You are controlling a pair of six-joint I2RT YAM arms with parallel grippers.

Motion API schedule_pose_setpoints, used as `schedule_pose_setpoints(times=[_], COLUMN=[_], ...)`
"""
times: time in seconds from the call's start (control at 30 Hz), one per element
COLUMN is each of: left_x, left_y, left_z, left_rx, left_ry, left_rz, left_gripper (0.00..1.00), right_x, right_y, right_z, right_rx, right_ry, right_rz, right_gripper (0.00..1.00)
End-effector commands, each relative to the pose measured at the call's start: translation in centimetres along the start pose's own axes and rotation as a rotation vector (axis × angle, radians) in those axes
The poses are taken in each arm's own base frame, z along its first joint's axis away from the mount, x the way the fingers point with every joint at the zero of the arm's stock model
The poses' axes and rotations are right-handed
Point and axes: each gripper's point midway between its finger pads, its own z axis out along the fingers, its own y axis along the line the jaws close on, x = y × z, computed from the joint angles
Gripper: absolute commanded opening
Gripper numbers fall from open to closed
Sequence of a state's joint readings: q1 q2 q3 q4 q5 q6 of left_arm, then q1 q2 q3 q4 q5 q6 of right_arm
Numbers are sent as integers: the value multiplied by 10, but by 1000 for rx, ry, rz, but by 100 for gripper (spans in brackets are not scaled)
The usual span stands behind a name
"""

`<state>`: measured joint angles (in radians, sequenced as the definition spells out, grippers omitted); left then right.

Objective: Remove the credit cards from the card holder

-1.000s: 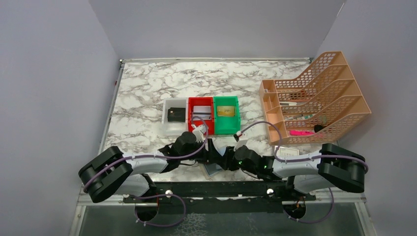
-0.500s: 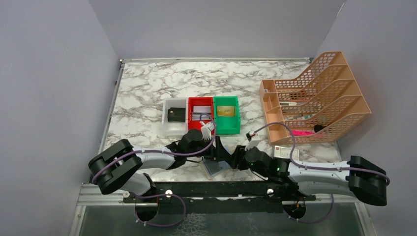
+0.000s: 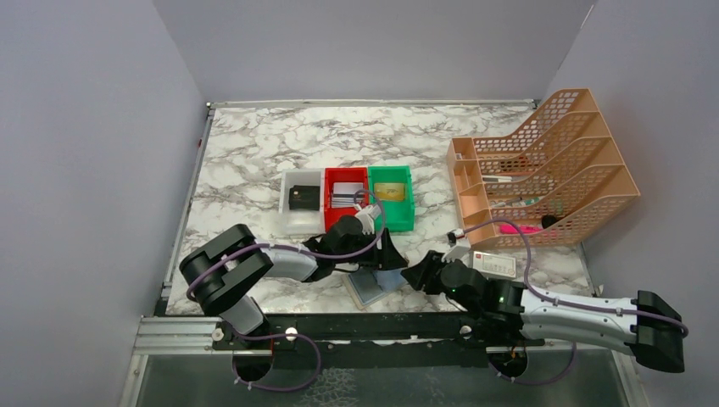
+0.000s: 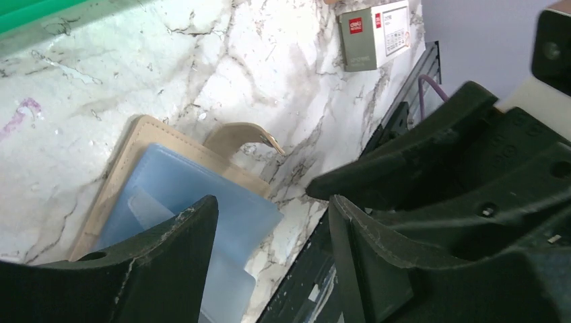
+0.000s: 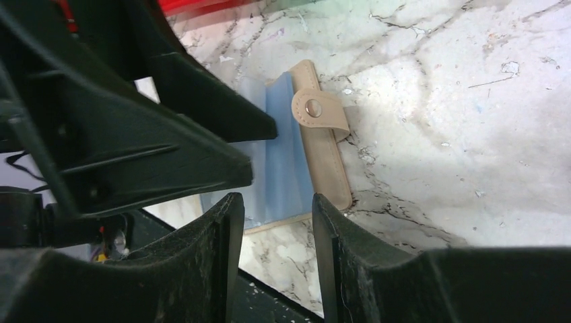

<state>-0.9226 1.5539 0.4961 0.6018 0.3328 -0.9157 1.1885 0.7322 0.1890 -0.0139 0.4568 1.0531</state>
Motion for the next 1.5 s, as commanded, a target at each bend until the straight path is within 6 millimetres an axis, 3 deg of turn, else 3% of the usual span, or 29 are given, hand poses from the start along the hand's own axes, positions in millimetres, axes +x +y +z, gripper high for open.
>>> schedule_pose_setpoints(times=[0.0,0.2,0.43,0.63,0.83,0.93,1.03,1.27,1.47], left_x=[-13,-23,-29,-37,-41,-40,-43,-50,-50], left_y=[-9,-30,-49,-59,-15,19,40,62,76], left_z=[12,15,13,-4,-31,-57,-88,-150,-173], left_rx=[24,84,141,152,-95,-291,-425,-574,-654], left_ry=[-21,-22,-20,-74,-164,-202,-264,-430,-457], left_rz=[35,60,87,119,109,92,87,56,53], left_gripper=[65,72,79,81,84,87,94,99,99], right_x=[-8,-11,-10,-4,5,10,17,33,38], right_y=[-10,-15,-2,6,33,49,64,77,76], right_z=[-4,-8,-7,-5,-2,1,6,34,56], right_rx=[45,49,-25,-48,-151,-213,-252,-207,-114], right_ry=[-50,-66,-56,-14,49,80,123,224,257], right_rz=[35,39,-26,-59,-143,-188,-244,-406,-511], right_gripper=[46,44,43,46,46,46,46,45,45])
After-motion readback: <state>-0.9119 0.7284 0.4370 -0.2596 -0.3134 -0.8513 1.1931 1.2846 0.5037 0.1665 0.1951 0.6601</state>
